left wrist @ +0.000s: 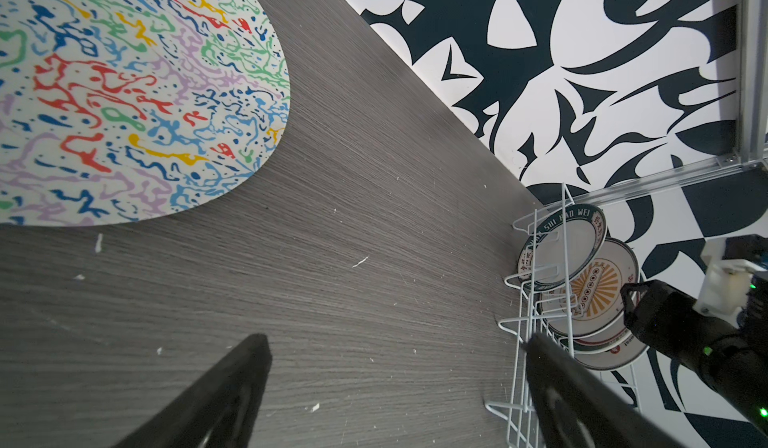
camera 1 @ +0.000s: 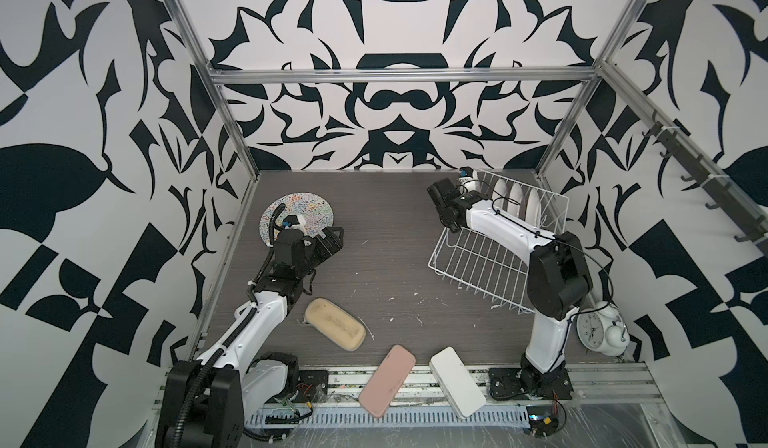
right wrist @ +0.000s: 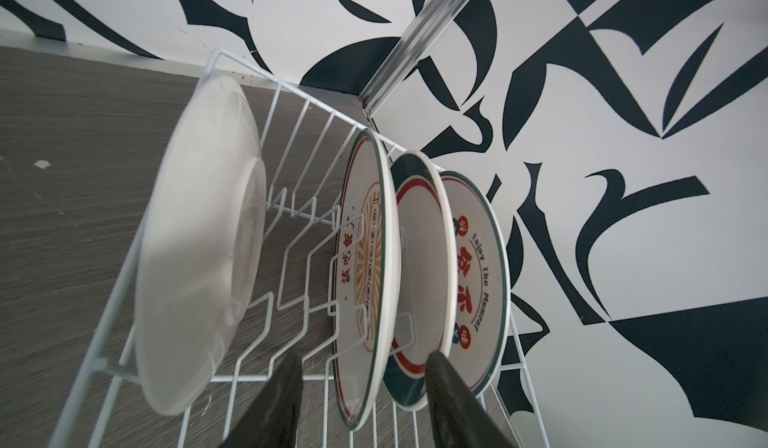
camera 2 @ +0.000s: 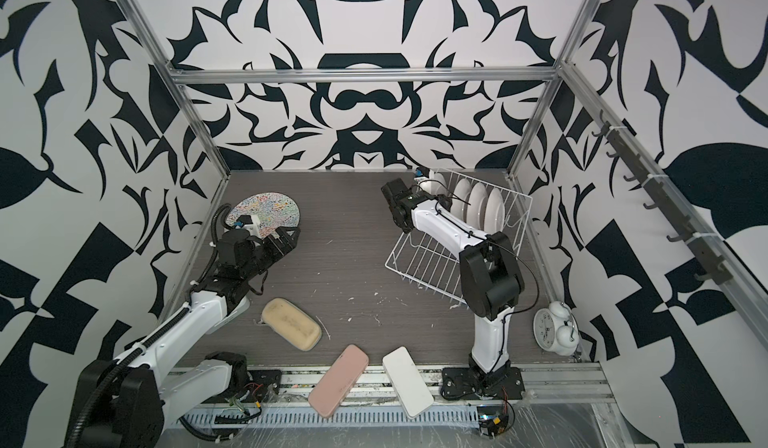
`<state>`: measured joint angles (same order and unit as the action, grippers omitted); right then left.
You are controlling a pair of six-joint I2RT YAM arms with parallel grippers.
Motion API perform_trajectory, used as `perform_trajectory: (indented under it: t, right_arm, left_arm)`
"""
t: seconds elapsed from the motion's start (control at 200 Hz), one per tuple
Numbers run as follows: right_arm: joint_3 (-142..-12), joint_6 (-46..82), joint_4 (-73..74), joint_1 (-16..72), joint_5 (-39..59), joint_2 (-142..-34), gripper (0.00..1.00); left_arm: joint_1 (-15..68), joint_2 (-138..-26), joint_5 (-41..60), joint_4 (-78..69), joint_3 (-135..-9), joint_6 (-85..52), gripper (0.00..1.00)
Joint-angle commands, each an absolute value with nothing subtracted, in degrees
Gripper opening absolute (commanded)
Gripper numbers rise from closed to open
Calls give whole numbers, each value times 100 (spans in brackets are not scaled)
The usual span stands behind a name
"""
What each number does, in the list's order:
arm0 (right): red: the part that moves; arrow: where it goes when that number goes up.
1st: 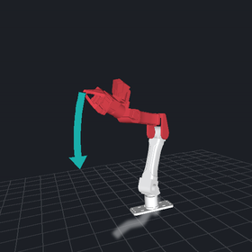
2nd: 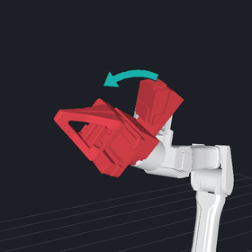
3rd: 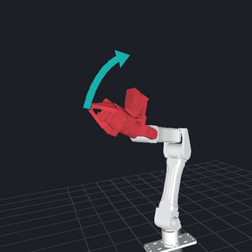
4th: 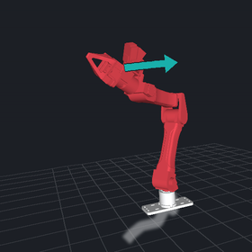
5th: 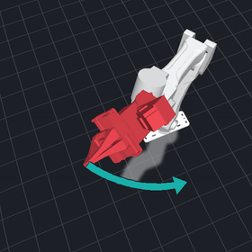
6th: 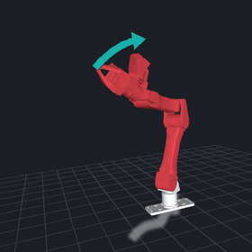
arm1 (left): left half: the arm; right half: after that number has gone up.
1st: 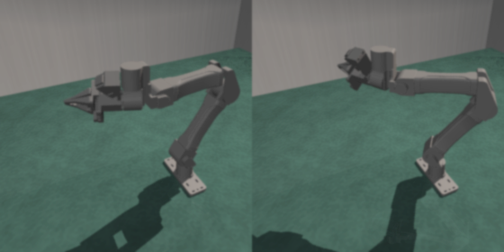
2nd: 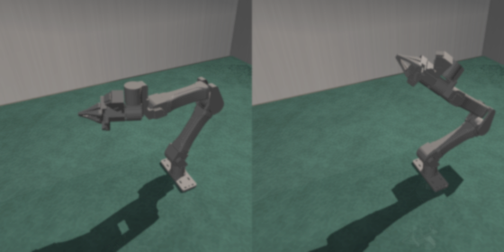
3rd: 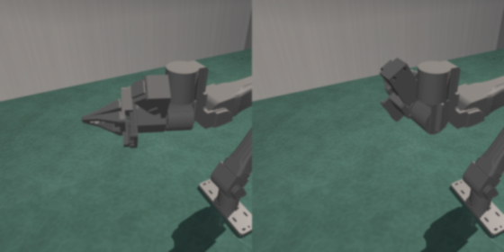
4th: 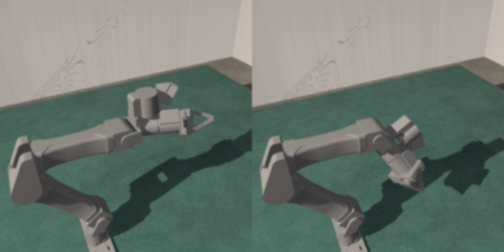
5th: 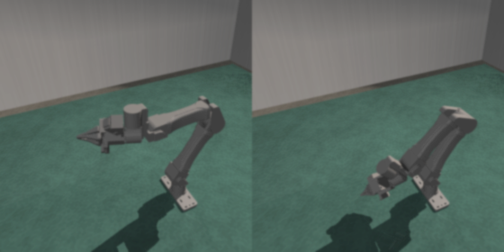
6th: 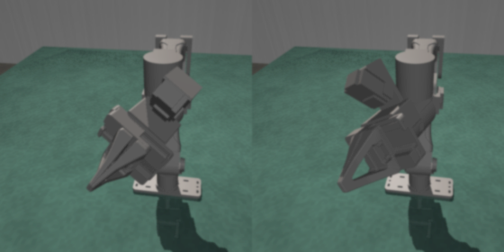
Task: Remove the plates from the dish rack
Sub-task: 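Close the right gripper on the rim of the orange sunburst plate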
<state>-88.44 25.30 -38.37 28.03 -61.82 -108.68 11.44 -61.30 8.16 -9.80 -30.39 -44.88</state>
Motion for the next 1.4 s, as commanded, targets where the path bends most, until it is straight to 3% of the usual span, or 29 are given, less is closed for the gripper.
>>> perform_trajectory:
  t: [0.0, 0.37, 1.395]
  right_arm:
    - [-9141, 2522, -3937, 2692, -6395, -10852, 52]
    - [-9168, 2625, -3852, 2439, -6329, -11099, 50]
    - [-9138, 2813, -3647, 2188, -6599, -11426, 28]
  left_arm:
    - [1165, -6055, 800, -1037, -3010, -4417, 100]
    - [1161, -6135, 850, -976, -3146, -4392, 100]
    - [1160, -6311, 899, -993, -3243, -4465, 100]
